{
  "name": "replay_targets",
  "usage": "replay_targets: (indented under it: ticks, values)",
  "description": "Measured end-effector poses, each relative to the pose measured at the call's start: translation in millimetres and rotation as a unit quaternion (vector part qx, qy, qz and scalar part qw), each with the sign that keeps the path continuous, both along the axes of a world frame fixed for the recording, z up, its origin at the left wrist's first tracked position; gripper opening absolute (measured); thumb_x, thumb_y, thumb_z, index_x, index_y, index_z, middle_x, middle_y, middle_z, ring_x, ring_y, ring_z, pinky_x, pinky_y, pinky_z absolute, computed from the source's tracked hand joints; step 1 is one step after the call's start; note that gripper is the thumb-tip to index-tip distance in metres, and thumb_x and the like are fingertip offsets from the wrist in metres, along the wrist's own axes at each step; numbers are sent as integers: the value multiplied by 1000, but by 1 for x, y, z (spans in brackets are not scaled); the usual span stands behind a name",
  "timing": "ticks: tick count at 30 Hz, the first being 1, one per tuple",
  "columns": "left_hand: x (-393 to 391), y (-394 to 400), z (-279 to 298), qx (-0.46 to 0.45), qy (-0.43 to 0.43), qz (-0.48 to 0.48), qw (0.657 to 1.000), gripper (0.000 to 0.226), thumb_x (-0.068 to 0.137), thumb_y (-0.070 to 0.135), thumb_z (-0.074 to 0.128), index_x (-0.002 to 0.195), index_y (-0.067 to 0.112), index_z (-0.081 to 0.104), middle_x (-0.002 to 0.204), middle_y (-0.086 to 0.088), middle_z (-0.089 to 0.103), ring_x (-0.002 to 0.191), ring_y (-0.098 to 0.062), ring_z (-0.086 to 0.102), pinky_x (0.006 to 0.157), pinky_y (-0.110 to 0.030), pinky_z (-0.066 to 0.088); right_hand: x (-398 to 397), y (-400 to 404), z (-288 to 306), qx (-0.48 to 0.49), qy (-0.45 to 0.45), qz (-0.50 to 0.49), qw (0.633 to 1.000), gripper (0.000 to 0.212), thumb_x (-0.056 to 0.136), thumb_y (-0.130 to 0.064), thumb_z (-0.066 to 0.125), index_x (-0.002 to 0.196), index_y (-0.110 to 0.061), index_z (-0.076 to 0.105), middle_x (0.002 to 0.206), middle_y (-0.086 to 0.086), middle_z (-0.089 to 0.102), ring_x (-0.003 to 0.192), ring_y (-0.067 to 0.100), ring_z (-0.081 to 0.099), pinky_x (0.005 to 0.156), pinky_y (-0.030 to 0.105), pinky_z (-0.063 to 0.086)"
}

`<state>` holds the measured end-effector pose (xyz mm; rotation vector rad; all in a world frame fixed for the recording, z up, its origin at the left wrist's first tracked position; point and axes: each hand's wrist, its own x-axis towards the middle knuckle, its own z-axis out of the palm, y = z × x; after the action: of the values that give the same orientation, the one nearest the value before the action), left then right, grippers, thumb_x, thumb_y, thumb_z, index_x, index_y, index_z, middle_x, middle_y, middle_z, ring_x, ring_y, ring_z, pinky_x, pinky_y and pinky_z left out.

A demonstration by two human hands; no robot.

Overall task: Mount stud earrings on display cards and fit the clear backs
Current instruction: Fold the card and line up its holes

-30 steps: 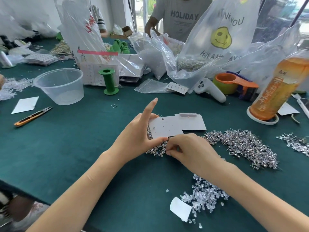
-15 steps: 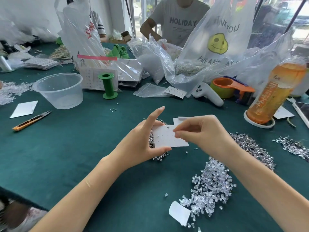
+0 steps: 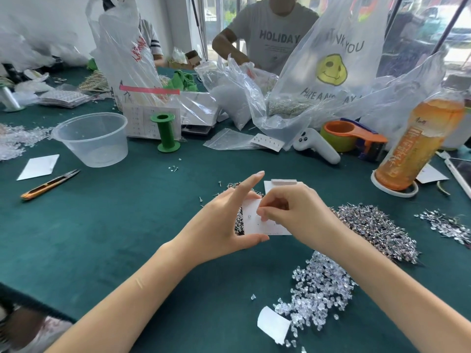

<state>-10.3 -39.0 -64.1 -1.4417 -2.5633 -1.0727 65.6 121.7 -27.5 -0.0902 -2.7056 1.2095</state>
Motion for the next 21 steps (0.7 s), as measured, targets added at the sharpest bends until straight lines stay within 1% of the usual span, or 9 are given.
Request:
replay_targets:
  ticks: [2, 4, 8, 11, 13, 15, 18, 21]
  values:
    - [1, 0, 0, -1, 11, -7, 1000, 99, 71, 51, 71, 143, 52, 3, 125, 20, 54, 121, 4, 41, 96, -2, 27, -1, 1, -1, -19, -17, -7, 1000, 14, 83, -8, 69, 74, -18, 72, 65, -7, 70, 59, -2, 59, 64, 16, 50]
    - [2, 0, 0, -3, 20, -11, 1000, 100, 72, 51, 71, 143, 52, 2, 126, 16, 55, 121, 0, 42, 97, -5, 29, -2, 1, -1, -43, -39, -12, 998, 16, 83, -9, 69, 71, -20, 71, 61, -7, 69, 54, -1, 57, 61, 16, 48]
    - [2, 0, 0, -5, 34, -15, 999, 102, 73, 46, 75, 144, 48, 2, 126, 13, 56, 120, -3, 43, 98, -6, 29, -2, 3, 1, -81, -79, -17, 993, 21, 84, -10, 70, 66, -21, 69, 58, -7, 68, 46, -1, 51, 55, 15, 44]
    - [2, 0, 0, -4, 38, -15, 999, 102, 73, 45, 76, 144, 47, 2, 126, 12, 56, 119, -4, 44, 98, -9, 31, -2, 2, 3, -97, -104, -18, 990, 16, 84, -12, 69, 70, -17, 70, 61, -5, 69, 47, 1, 50, 55, 21, 43]
    - [2, 0, 0, -6, 40, -17, 999, 103, 73, 45, 76, 144, 49, 1, 127, 13, 55, 120, -4, 43, 97, -9, 31, -2, 2, 3, -101, -104, -28, 989, 14, 85, -11, 69, 71, -15, 71, 61, -5, 70, 47, 2, 50, 57, 24, 44]
    - [3, 0, 0, -9, 42, -20, 999, 103, 73, 46, 76, 144, 49, 1, 127, 12, 55, 119, -4, 44, 97, -8, 30, -3, 2, 3, -108, -94, -38, 989, 15, 84, -9, 69, 70, -14, 71, 59, -5, 69, 45, 1, 49, 57, 19, 45]
    - [3, 1, 0, -9, 43, -21, 999, 103, 73, 47, 75, 143, 50, 0, 126, 12, 56, 118, -4, 44, 97, -7, 29, -2, 2, 4, -120, -90, -39, 988, 15, 84, -7, 69, 70, -12, 71, 58, -4, 68, 43, 0, 48, 52, 11, 43]
    - [2, 1, 0, -4, 45, -21, 999, 104, 73, 46, 76, 143, 50, 0, 126, 11, 56, 119, -3, 44, 97, -5, 28, -1, 2, 5, -135, -107, -37, 984, 12, 85, -8, 68, 74, -10, 71, 61, -3, 69, 44, 1, 47, 47, 9, 38]
